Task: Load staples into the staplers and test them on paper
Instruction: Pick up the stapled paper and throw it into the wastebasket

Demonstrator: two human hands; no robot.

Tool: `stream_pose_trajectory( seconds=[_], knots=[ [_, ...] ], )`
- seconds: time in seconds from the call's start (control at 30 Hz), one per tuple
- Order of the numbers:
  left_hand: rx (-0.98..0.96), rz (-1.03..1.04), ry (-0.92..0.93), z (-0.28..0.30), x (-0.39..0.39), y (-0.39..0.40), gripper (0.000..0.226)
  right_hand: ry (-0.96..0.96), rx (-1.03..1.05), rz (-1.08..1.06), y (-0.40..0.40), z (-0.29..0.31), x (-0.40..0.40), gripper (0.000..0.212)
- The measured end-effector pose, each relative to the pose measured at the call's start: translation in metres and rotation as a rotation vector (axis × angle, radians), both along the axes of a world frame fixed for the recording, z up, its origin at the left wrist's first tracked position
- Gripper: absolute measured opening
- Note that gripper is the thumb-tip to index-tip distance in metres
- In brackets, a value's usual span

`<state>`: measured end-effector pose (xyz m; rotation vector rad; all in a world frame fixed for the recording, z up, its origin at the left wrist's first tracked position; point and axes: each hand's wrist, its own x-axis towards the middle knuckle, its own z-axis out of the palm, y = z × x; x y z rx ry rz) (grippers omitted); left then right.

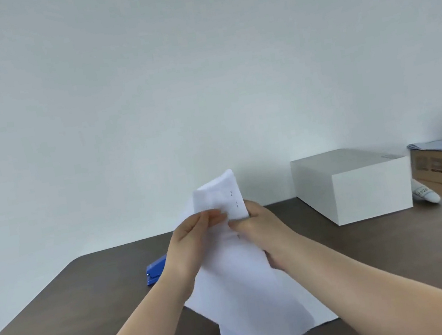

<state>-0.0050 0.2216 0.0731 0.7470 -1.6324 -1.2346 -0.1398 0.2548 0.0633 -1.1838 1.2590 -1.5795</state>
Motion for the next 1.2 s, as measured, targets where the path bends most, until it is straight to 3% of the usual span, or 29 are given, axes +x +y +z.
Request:
stream_pose_trajectory(
  seconds=[0.1,0.2,0.27,0.37,0.5,0.67,0.7,0.77,0.83,0.97,1.2],
  knots=[
    [-0.075,0.120,-0.013,-0.002,0.009,0.005,0.020,-0.056,-0.093,-0.061,0.029,0.005,-0.021,0.039],
    [0.004,0.159,-0.101,-0.009,0.020,0.011,0.069,-0.092,-0.179,-0.089,0.064,0.007,-0.042,0.039],
    [0.124,0.083,-0.053,-0.015,0.024,0.023,0.081,-0.037,-0.161,-0.180,0.087,0.005,-0.053,0.047],
    [0.199,-0.080,0.025,-0.022,0.026,0.042,0.066,0.010,-0.027,-0.286,0.117,-0.007,-0.068,0.066],
    [0.130,0.001,-0.017,-0.030,0.013,0.071,0.023,0.011,0.035,-0.168,0.160,-0.026,-0.078,0.061],
    [0.208,0.025,-0.078,-0.056,-0.006,0.099,0.009,0.431,0.242,-0.114,0.225,-0.056,-0.080,0.085],
    [0.224,0.010,-0.116,-0.061,-0.010,0.106,0.009,0.480,0.266,-0.146,0.237,-0.063,-0.081,0.079],
    [0.240,-0.048,-0.186,-0.071,-0.019,0.119,0.008,0.511,0.262,-0.231,0.260,-0.078,-0.087,0.049],
    [0.142,-0.074,-0.305,-0.080,-0.030,0.131,0.012,0.553,0.259,-0.360,0.284,-0.094,-0.096,0.016],
    [-0.269,0.048,-0.522,-0.083,-0.051,0.155,0.020,0.546,0.234,-0.545,0.326,-0.120,-0.120,0.020],
    [-0.585,-0.067,-0.655,-0.095,-0.096,0.197,0.026,0.471,0.231,-0.557,0.374,-0.139,-0.140,0.015]
  ],
)
